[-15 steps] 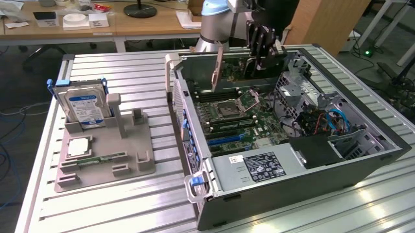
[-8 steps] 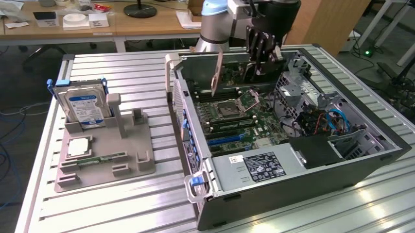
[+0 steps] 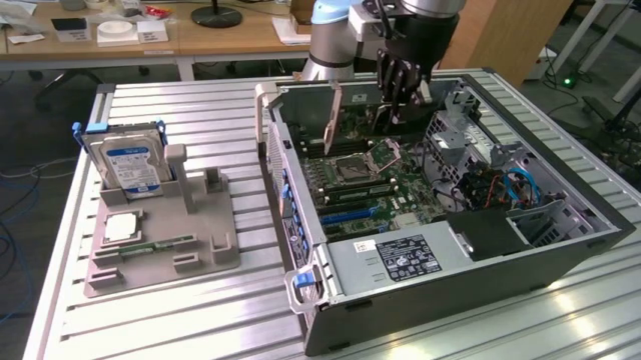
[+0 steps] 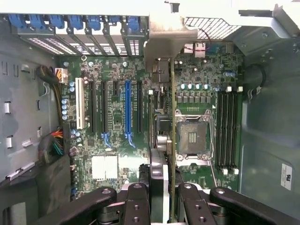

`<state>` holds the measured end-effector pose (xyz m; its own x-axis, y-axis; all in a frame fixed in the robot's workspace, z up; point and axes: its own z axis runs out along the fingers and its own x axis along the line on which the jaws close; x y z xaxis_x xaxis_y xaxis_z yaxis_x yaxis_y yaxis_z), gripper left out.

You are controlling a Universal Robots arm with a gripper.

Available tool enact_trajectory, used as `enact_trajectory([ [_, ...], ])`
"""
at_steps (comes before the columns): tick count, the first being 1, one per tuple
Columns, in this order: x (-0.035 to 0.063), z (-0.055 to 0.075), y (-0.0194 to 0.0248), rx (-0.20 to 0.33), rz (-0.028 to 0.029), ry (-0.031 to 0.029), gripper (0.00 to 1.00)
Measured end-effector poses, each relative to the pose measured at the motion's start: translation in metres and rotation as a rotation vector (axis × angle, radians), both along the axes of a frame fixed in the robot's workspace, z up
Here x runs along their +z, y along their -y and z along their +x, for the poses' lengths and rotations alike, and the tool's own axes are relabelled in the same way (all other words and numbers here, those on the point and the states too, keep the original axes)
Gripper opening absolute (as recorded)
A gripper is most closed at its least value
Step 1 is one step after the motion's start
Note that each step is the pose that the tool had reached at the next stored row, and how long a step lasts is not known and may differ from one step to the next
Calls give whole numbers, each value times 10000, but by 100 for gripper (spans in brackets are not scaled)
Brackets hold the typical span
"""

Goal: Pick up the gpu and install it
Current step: 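Insert the gpu into the slot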

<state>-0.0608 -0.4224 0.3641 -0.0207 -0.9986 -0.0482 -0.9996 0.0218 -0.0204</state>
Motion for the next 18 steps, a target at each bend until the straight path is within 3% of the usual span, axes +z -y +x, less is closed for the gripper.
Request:
enact_trajectory([
  [5,-62,-15,0,-4,-6,-96,28],
  [8,-116,-16,0,-2,-7,-82,28],
  [10,-147,-18,0,-5,-8,-37,28],
  [18,-293,-149,1,-3,-7,-29,28],
])
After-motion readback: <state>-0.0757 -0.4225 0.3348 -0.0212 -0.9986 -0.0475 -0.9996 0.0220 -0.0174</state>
